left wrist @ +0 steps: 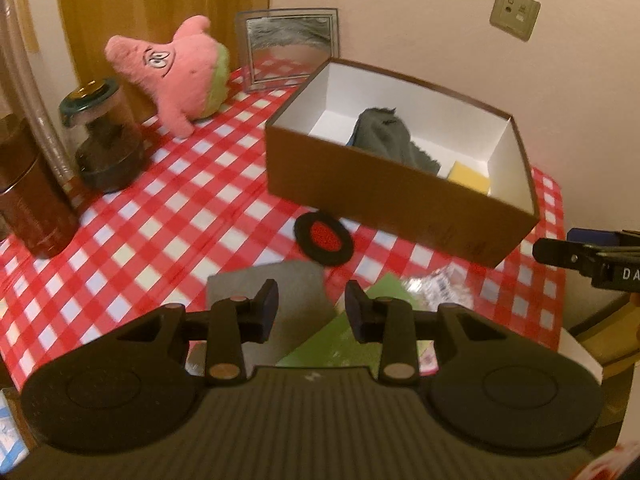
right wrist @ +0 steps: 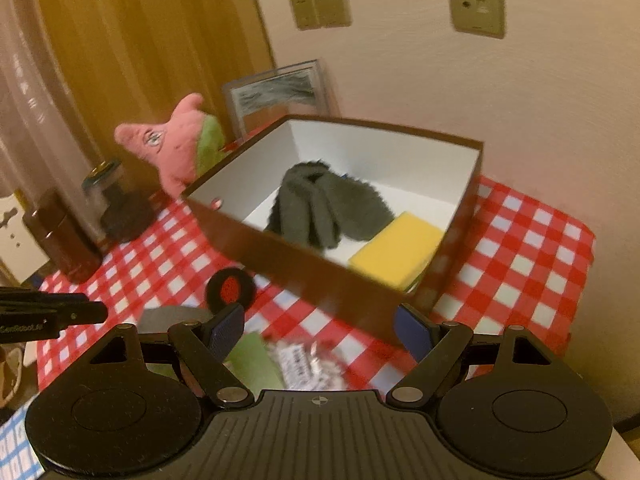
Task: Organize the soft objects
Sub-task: 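Move both tools back over the table toward the remaining items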
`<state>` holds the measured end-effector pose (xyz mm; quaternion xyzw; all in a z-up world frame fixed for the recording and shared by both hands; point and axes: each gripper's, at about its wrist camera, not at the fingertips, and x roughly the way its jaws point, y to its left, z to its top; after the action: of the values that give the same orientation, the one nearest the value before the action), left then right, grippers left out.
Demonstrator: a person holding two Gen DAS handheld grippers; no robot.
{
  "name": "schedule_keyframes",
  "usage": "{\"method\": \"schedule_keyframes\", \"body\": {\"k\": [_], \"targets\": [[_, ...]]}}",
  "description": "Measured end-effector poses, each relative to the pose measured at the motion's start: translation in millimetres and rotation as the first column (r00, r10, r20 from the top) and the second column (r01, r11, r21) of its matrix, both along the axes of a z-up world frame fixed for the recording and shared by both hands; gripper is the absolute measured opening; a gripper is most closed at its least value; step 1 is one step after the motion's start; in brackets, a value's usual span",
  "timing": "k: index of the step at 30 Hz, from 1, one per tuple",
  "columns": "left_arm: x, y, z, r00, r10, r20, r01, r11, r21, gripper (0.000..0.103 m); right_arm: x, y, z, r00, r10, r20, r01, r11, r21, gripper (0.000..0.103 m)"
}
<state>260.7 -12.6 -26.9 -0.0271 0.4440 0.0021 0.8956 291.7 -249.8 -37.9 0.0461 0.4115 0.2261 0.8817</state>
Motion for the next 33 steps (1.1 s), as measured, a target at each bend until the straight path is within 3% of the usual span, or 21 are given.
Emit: {"method": "schedule_keyframes", "body": {"k": [13,19,27,33], "targets": [[-42.6,32.6,-31.1,0.997,-0.074,-0.025,0.075,0.997,0.023,0.033,-69.8,50.3,-37.4,0.996,-0.032,-0.084,0.031,0.999,-0.007,0.082],[-63.2,54.4,-42.6,0.994,-0.096,-0.042,0.097,0.995,0.011,0.033,-100.0,77.8,-55.5,0.986,-0.054,-0.156,0.062,0.997,0.047,0.082],[-76.0,79.4,-54.5,0.991,-0.113,-0.069,0.113,0.994,-0.015,0.033,-116.1,109.7,-73.5,0.976,-0.07,-0.205,0.091,0.991,0.097,0.081],[-80.6,92.4,-60.7,0.99,-0.114,-0.085,0.113,0.993,-0.023,0.033,-117.4,126.4,-86.9,0.97,-0.076,-0.233,0.107,0.986,0.126,0.072]]}}
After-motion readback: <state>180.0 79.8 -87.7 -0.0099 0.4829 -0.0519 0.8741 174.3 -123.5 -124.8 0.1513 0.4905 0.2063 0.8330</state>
